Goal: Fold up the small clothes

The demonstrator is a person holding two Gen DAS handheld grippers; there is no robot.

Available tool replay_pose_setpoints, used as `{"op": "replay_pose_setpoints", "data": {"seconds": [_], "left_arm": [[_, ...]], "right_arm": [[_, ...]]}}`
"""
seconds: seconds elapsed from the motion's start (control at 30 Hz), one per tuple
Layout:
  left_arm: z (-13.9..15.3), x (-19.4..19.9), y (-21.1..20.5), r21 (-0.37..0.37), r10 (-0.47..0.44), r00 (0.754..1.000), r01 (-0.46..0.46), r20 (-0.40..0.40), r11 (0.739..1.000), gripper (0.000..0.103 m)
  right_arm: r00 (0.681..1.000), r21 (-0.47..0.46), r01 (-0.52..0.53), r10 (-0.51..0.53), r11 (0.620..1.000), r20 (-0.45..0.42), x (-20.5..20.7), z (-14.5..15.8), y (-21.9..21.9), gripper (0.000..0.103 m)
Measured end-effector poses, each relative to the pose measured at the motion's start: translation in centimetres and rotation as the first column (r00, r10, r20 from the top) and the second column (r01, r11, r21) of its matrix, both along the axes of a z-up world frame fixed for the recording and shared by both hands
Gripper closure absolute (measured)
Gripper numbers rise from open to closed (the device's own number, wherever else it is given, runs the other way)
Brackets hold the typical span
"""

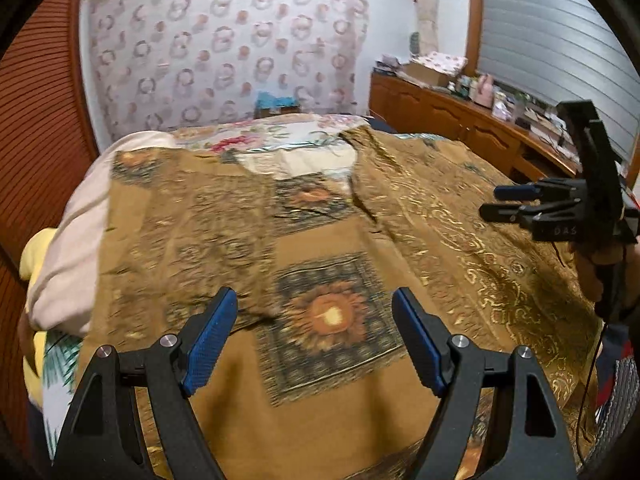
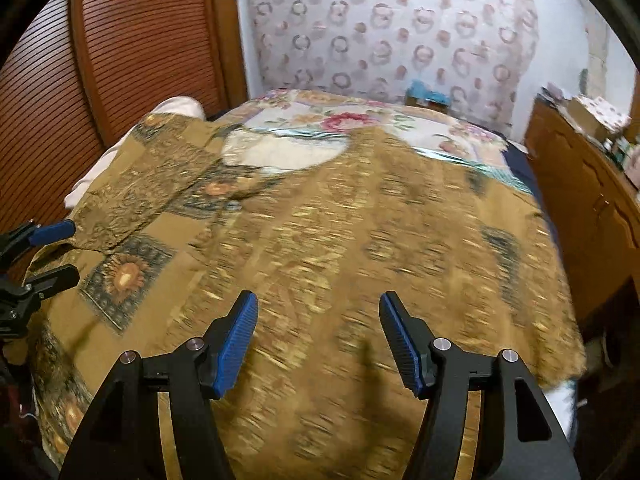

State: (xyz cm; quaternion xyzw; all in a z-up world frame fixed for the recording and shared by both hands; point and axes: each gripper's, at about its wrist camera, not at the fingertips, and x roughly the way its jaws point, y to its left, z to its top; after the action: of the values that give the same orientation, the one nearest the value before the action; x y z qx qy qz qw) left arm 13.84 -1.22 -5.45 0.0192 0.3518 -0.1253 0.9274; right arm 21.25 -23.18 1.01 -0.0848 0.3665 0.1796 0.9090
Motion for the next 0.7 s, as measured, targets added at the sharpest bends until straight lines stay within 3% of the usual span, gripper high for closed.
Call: {"op": "replay_pose_setpoints", "data": {"seconds": [0.3,0.57,0.7], "left_arm": [[-1.0,1.4,-3.1,0.060,-0.045,0.997,0.048,-0.055,0.997,0.023],[-3.0,2.9,-4.6,0.119,-0.065,0.987,0.082,-0.145,0.990,0.023],[-3.2,3.0,-4.1,0.080,-0.071,0.985,0.084,-0.158,0.993,0.022]], "right_arm": [[0.990,0.011,0.137,-0.137,0.991,0.015,-2.2,1.9,-8.5,0.038],[0.958,0.067,0.288,-0.287,0.955,-0.018,-3.5,2.1,-16.3,0.038],[0.941,0.108,0.339,-0.334,0.935,-0.064,-3.0,1.6,-18.4,0.038]]}}
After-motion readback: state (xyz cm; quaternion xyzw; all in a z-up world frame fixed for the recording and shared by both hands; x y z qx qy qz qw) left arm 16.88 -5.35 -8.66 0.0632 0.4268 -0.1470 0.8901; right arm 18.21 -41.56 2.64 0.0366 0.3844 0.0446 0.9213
